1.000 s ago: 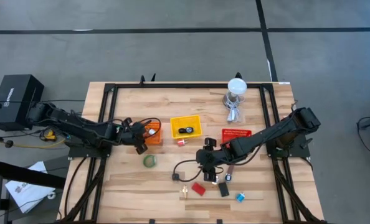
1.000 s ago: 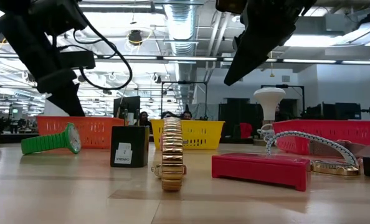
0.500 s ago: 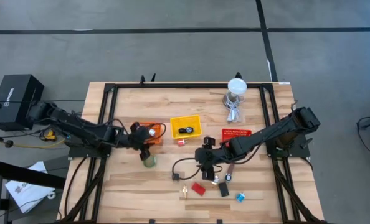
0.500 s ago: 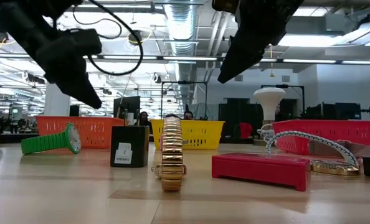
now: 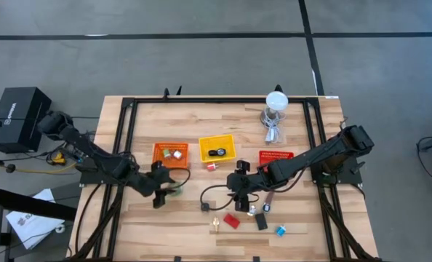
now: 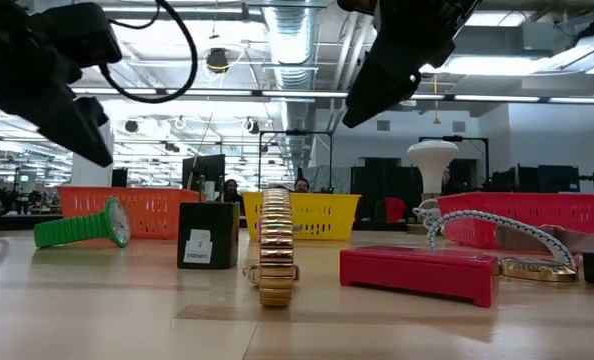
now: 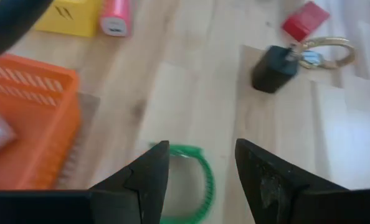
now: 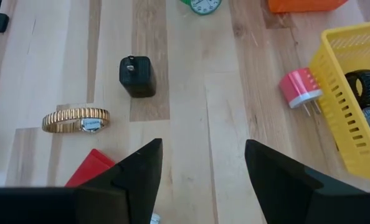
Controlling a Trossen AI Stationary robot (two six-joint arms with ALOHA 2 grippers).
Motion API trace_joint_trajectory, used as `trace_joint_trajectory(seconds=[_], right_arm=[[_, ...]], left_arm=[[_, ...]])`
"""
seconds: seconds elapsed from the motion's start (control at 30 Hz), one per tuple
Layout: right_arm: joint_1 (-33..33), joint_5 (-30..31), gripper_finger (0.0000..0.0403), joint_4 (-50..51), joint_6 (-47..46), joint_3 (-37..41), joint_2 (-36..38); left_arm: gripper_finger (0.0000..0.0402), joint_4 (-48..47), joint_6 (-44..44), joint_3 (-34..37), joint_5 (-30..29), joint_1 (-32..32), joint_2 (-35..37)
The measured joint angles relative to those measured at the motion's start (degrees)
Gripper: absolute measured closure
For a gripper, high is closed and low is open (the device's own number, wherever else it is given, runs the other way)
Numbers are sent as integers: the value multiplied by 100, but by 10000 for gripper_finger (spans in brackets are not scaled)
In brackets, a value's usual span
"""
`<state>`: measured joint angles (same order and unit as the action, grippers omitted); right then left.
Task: Pick & Place Office items
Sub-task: Put the green wristwatch into the yellow bin
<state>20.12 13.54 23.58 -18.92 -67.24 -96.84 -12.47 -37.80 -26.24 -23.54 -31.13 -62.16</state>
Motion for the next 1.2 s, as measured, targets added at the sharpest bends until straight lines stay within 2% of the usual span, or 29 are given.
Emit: trace_joint_trajectory(seconds=[0.43, 0.6, 0.93, 1.03, 1.2], right_arm=[[-1, 0, 184, -3, 170, 0, 0], [-4, 0, 184, -14, 183, 0, 0], [-4, 0, 184, -33, 197, 0, 0], [-4, 0, 184, -36, 197, 0, 0], [-4, 0, 184, -36, 197, 0, 0]], left_arm=[[224, 285, -149, 0, -8, -237, -1096], [224, 629, -151, 0, 151, -235, -1366], [227, 743, -151, 0, 257, -235, -1873], [244, 752, -151, 0, 257, -235, -1878], [298, 756, -151, 0, 257, -235, -1878]])
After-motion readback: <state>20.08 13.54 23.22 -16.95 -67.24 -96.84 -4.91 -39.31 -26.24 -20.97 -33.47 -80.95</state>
